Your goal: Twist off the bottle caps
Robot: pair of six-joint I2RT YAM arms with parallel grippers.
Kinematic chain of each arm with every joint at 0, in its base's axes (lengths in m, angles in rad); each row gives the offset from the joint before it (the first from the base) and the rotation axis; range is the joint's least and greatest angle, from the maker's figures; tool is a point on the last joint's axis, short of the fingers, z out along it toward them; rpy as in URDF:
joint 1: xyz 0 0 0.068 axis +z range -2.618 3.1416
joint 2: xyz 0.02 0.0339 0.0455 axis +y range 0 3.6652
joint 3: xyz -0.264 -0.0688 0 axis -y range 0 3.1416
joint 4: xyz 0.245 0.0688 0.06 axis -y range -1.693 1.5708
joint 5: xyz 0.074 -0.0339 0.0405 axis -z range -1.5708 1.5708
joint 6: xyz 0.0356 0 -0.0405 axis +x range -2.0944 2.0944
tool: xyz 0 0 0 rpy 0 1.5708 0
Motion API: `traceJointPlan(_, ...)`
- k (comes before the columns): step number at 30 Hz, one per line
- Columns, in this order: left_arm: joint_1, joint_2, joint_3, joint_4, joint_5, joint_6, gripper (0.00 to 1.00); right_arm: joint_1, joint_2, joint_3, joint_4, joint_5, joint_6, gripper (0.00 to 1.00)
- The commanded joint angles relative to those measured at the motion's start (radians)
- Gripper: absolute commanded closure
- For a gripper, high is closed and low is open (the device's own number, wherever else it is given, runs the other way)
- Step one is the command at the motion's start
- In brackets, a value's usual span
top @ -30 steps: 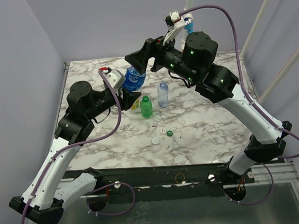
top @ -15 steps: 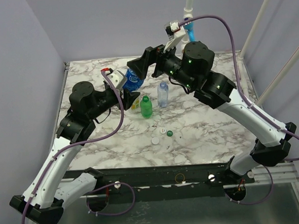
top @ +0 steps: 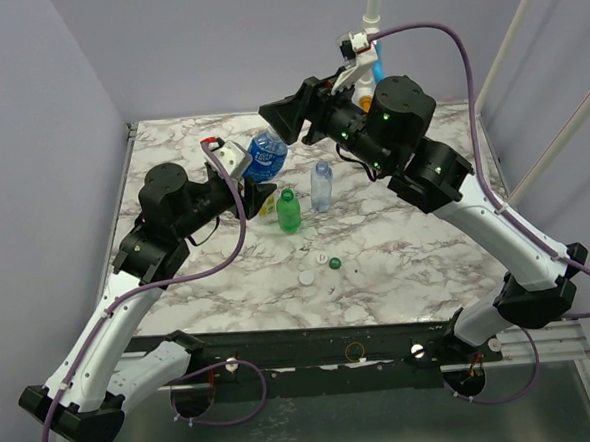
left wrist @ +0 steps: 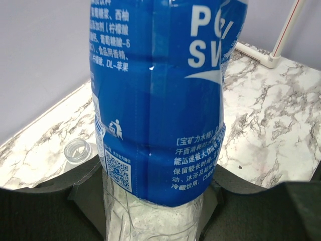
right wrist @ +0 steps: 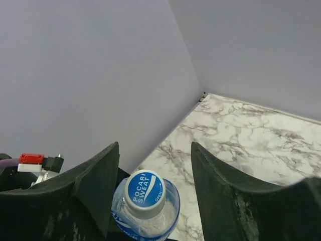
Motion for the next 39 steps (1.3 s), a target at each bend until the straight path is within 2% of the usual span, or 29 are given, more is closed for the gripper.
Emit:
traceJointPlan(1,-0.006,-0.021,-0.005,0.020,-0.031,0.003,1.00,0.002,0.034,0.050,-0.006,-0.036,0.027,0.38)
traceJointPlan(6,-0.006,-0.022,-0.003,0.021,-0.034,-0.001,1.00,0.002,0.046,0.050,-0.023,-0.061,0.046,0.40)
traceJointPlan(12,-0.006,-0.019,0.001,0.021,-0.037,-0.015,1.00,0.003,0.041,0.028,-0.018,-0.070,0.064,0.62)
traceJointPlan(13,-0.006,-0.019,0.004,0.022,-0.034,-0.018,1.00,0.002,0.040,0.026,-0.017,-0.072,0.065,0.64)
traceJointPlan(16,-0.006,-0.013,0.014,0.022,-0.031,-0.031,1.00,0.003,0.036,0.021,-0.013,-0.082,0.067,0.65)
traceJointPlan(18,-0.006,-0.008,0.024,0.022,-0.029,-0.040,1.00,0.003,0.037,0.017,-0.013,-0.087,0.065,0.59)
traceJointPlan(20,-0.006,-0.006,0.030,0.022,-0.024,-0.045,1.00,0.002,0.033,0.012,-0.014,-0.084,0.066,0.57)
traceJointPlan(26,-0.006,-0.004,0.034,0.022,-0.021,-0.056,1.00,0.002,0.017,-0.003,0.001,-0.084,0.066,0.69)
traceJointPlan(28,-0.006,-0.002,0.037,0.022,-0.015,-0.067,1.00,0.002,0.014,-0.004,0.001,-0.094,0.062,0.80)
traceJointPlan(30,-0.006,-0.002,0.041,0.022,0.012,-0.082,1.00,0.002,0.007,-0.006,0.010,-0.129,0.044,0.96)
traceJointPlan(31,-0.006,-0.003,0.044,0.021,0.030,-0.092,1.00,0.002,0.002,-0.006,0.016,-0.141,0.031,0.99)
traceJointPlan(35,-0.006,-0.005,0.064,0.022,0.168,-0.163,1.00,0.001,-0.042,-0.034,0.062,-0.305,-0.039,0.99)
traceJointPlan(39,-0.006,0.002,0.095,0.031,0.452,-0.270,1.00,0.001,-0.158,-0.177,0.227,-0.689,-0.116,0.99)
